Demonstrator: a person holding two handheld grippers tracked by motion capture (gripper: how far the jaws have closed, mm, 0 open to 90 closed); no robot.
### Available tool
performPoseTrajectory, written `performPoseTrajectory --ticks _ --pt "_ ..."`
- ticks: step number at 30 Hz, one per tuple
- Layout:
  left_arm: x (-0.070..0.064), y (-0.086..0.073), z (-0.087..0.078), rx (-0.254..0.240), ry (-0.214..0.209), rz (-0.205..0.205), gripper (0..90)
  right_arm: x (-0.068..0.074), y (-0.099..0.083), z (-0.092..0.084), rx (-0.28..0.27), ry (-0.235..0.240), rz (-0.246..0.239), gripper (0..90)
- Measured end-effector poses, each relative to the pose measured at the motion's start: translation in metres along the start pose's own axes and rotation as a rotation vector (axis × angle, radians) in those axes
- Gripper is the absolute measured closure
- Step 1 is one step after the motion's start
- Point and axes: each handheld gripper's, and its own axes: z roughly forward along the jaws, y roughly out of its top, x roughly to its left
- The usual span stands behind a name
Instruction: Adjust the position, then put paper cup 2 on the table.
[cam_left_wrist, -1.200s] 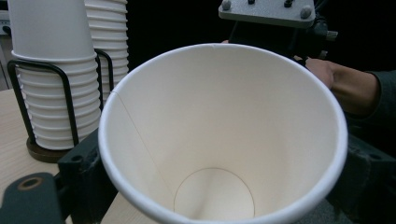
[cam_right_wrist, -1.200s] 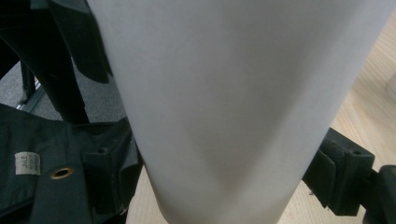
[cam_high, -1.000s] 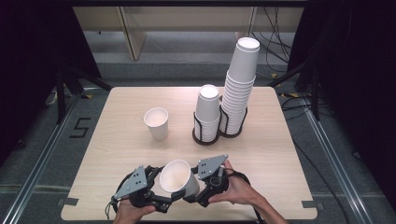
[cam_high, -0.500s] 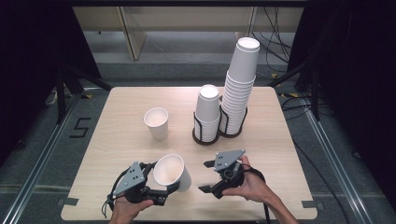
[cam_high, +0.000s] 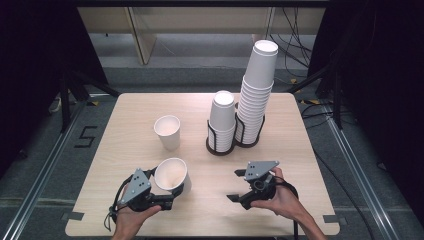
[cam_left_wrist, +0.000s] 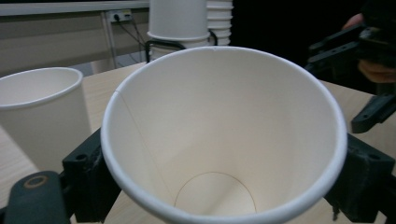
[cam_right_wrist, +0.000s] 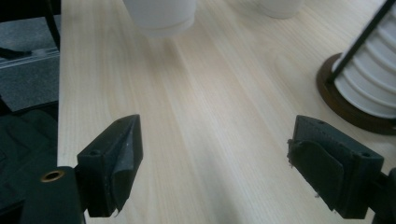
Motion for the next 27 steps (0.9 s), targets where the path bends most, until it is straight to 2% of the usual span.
performPoseTrajectory --ticks 1,3,4,6,11,14,16,21,25,27 --pt "0.002 0.0 -0.002 0.019 0.023 -0.002 12.3 0.0 -0.001 -0.002 -0.003 -0.007 0.001 18.3" --pt "0.007 0.0 -0.003 0.03 0.05 -0.007 12.3 0.0 -0.003 -0.005 -0.001 -0.014 0.011 18.3" --pt "0.01 0.0 -0.003 0.032 0.065 -0.01 12.3 -0.001 -0.003 -0.007 0.0 -0.033 0.0 18.3" --pt "0.016 -0.001 -0.005 0.039 0.104 -0.021 12.3 0.0 -0.006 -0.009 0.003 -0.045 0.016 18.1" --pt "0.032 -0.002 -0.011 0.033 0.18 -0.049 12.3 -0.001 -0.013 -0.013 0.021 -0.071 0.029 17.9" --pt "0.038 -0.003 -0.013 0.028 0.21 -0.048 12.3 0.001 -0.016 -0.015 0.031 -0.075 0.033 17.9" --pt "0.041 -0.003 -0.013 0.029 0.225 -0.046 12.3 0.001 -0.017 -0.016 0.036 -0.087 0.015 17.9" --pt "0.046 -0.004 -0.013 0.04 0.258 -0.039 12.3 0.003 -0.02 -0.017 0.041 -0.092 0.048 17.9" --pt "0.053 -0.003 -0.013 0.043 0.288 -0.047 12.3 0.001 -0.023 -0.019 0.046 -0.108 0.032 17.9" --pt "0.058 -0.003 -0.013 0.04 0.31 -0.05 12.3 0.0 -0.024 -0.019 0.046 -0.105 0.04 17.9"
